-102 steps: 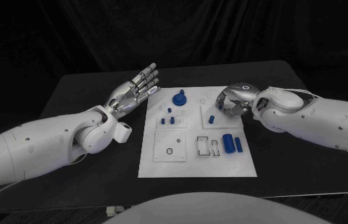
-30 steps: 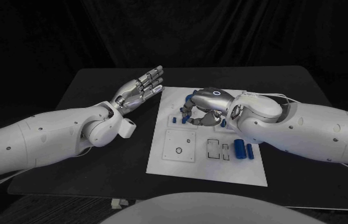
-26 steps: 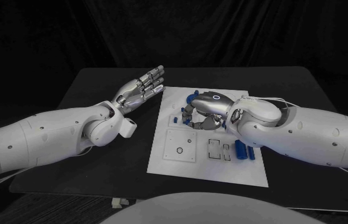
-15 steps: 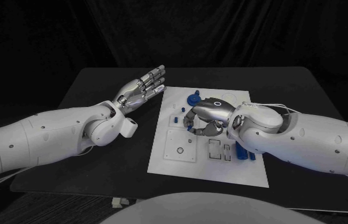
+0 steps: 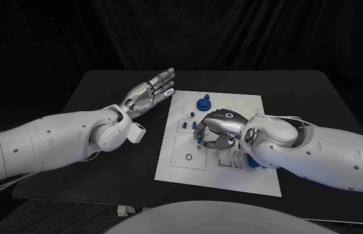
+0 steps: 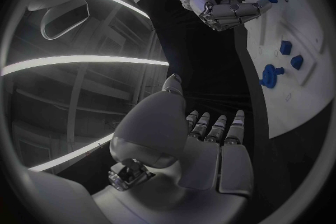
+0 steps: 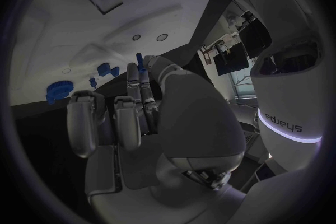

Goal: Assemble the parts on the task board

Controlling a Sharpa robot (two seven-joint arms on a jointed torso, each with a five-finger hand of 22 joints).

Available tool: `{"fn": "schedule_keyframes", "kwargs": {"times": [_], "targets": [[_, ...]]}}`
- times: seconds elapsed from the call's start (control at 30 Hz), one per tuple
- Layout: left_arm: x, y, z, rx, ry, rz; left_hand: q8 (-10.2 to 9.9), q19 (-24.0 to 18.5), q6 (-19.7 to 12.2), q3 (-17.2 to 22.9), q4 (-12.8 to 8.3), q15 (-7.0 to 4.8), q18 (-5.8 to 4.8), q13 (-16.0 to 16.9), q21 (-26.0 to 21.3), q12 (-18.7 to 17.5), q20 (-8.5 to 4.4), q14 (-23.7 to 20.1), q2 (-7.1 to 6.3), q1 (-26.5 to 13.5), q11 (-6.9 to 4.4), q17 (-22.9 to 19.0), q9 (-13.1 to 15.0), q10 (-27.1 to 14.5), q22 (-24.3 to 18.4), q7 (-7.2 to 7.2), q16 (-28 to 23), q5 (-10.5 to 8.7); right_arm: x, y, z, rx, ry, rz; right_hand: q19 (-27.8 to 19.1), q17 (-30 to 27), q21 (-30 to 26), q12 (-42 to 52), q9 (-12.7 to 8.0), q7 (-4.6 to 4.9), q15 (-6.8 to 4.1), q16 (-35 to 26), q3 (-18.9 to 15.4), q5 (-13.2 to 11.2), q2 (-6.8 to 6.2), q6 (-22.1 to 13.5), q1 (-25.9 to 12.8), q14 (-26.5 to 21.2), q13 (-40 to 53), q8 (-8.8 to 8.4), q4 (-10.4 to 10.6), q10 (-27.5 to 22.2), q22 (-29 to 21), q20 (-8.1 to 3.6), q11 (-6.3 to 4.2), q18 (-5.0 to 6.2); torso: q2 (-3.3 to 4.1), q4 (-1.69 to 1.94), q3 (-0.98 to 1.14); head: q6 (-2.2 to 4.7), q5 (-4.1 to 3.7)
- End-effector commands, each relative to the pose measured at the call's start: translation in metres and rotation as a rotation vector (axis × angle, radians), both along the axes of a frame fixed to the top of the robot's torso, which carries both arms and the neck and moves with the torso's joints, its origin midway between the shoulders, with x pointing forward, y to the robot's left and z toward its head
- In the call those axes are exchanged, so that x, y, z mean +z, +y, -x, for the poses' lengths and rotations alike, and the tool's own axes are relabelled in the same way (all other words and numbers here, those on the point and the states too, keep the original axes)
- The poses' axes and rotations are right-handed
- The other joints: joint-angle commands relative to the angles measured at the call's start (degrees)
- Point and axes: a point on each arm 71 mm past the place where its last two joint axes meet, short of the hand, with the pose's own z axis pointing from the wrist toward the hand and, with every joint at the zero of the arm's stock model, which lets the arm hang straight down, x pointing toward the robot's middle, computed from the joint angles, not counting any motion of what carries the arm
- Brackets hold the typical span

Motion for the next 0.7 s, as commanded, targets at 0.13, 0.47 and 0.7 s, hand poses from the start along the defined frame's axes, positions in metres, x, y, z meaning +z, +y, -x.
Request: {"fn": "schedule_keyframes", "kwargs": {"times": [0.13,0.47,0.7], "targets": [[0.007,-0.001,0.001,-0.008,-0.079,0.078,0.03,-0.05,-0.04,0.04,-0.28,0.56,0.33,0.01,0.04,-0.13,0.00,-0.02,0.08,0.78,0.37,-0.05,-0.03,-0.06,-0.07,0.10,-0.21,0.35,-0.004,-0.002,-0.001,-0.023,0.000,0.016,1.61,12.98,-0.25,0.23,0.03,-0.05,-0.44,-0.27,-0.03,-0.23,0.63,-0.48,0.10,5.20,0.09,-0.23,-0.35,0.00,12.40,-0.32,-0.04,1.09,-0.05,0.03,-0.04,0.00,0.13],[0.007,-0.003,0.001,-0.012,-0.075,0.077,0.03,-0.05,-0.04,0.08,-0.29,0.63,0.33,0.01,0.03,-0.15,0.01,-0.02,0.11,0.87,0.40,-0.05,-0.03,-0.06,-0.08,0.16,-0.21,0.39,-0.013,-0.003,0.000,-0.029,0.017,0.022,1.60,12.93,-0.27,0.25,0.03,-0.05,-0.44,-0.30,-0.02,-0.24,0.63,-0.53,0.11,5.17,0.10,-0.25,-0.37,-0.01,12.39,-0.32,-0.03,1.10,0.00,0.04,-0.06,0.00,0.24],[0.006,-0.004,0.001,-0.014,-0.072,0.077,0.03,-0.05,-0.02,0.13,-0.30,0.74,0.33,0.00,0.04,-0.16,0.01,-0.02,0.13,1.00,0.44,-0.05,-0.03,-0.06,-0.08,0.24,-0.21,0.43,-0.017,-0.004,0.000,-0.033,0.022,0.023,1.57,12.93,-0.30,0.26,0.04,-0.04,-0.44,-0.30,0.03,-0.24,0.65,-0.60,0.15,5.17,0.11,-0.27,-0.42,-0.04,12.38,-0.32,-0.03,1.11,0.00,-0.02,0.00,0.00,0.35]]}}
